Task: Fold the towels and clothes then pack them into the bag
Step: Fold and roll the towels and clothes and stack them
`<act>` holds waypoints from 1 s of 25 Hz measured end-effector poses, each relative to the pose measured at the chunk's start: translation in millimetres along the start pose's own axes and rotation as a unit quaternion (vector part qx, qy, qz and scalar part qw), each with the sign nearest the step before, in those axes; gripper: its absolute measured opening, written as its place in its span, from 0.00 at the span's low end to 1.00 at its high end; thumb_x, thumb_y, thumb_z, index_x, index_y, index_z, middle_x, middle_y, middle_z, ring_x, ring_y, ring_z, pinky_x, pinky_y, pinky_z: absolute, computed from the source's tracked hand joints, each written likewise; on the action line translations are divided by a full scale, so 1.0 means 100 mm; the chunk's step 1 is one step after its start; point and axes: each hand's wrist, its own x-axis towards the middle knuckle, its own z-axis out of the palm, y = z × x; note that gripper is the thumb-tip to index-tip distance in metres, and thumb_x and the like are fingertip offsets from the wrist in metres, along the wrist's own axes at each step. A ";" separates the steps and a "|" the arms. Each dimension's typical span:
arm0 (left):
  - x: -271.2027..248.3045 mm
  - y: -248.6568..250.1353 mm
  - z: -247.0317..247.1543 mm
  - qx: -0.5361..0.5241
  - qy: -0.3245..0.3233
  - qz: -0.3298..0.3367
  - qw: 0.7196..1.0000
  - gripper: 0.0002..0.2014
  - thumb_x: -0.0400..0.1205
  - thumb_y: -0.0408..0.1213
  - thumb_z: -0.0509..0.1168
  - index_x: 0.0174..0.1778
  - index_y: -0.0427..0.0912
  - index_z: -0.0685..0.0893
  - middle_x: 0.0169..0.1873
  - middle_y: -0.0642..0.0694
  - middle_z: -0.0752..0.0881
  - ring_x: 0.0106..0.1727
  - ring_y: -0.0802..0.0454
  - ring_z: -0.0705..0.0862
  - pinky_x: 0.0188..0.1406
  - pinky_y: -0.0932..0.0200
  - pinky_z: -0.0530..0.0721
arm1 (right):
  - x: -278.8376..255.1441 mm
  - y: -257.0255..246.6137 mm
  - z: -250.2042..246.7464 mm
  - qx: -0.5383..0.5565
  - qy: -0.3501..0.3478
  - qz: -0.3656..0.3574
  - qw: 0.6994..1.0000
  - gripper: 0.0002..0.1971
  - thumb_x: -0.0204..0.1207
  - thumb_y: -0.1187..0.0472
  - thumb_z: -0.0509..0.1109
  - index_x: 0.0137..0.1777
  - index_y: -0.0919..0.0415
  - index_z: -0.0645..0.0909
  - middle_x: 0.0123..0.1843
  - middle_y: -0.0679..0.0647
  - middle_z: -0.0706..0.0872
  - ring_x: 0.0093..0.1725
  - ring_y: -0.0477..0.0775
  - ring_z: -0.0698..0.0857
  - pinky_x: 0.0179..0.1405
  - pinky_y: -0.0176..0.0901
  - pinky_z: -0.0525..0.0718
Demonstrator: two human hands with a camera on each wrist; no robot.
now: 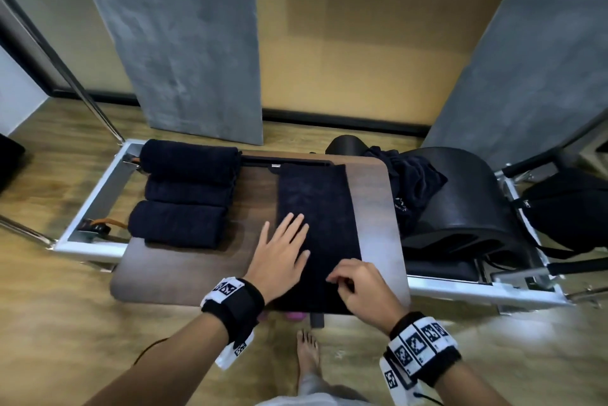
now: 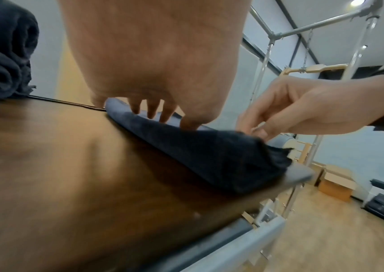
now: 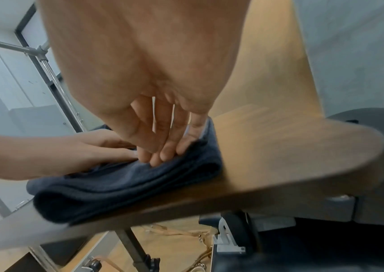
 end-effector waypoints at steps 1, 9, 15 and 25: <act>-0.13 0.04 0.05 0.004 0.000 0.024 1.000 0.32 0.95 0.56 0.46 0.95 0.49 0.54 0.95 0.52 0.47 0.94 0.53 0.39 0.92 0.33 0.49 | -0.07 -0.03 0.07 0.003 0.010 -0.006 1.000 0.16 0.74 0.72 0.69 0.54 0.56 0.92 0.53 0.44 0.89 0.56 0.46 0.85 0.61 0.40 0.83; -1.01 0.00 0.37 0.014 -0.010 0.093 0.995 0.42 0.91 0.51 0.61 0.95 0.46 0.44 0.94 0.52 0.37 0.93 0.52 0.32 0.93 0.39 0.45 | -0.51 -0.13 0.43 0.024 0.057 0.040 0.997 0.30 0.68 0.71 0.68 0.68 0.45 0.86 0.65 0.35 0.75 0.70 0.38 0.74 0.67 0.24 0.72; -1.14 -0.15 0.37 -0.119 0.178 0.130 0.968 0.17 0.79 0.31 0.79 0.64 0.45 0.92 0.72 0.53 0.83 0.78 0.48 0.77 0.64 0.44 0.83 | -0.62 -0.21 0.47 -0.025 0.049 0.027 0.998 0.24 0.71 0.65 0.74 0.66 0.47 0.81 0.69 0.36 0.72 0.71 0.39 0.72 0.68 0.31 0.72; -0.88 -0.20 0.32 -0.420 0.153 -0.113 0.887 0.05 0.86 0.42 0.74 0.52 0.59 0.87 0.39 0.55 0.89 0.45 0.59 0.85 0.53 0.50 0.85 | -0.52 -0.27 0.50 -0.106 0.105 0.003 0.989 0.19 0.83 0.67 0.71 0.71 0.53 0.78 0.64 0.46 0.81 0.60 0.48 0.82 0.62 0.43 0.85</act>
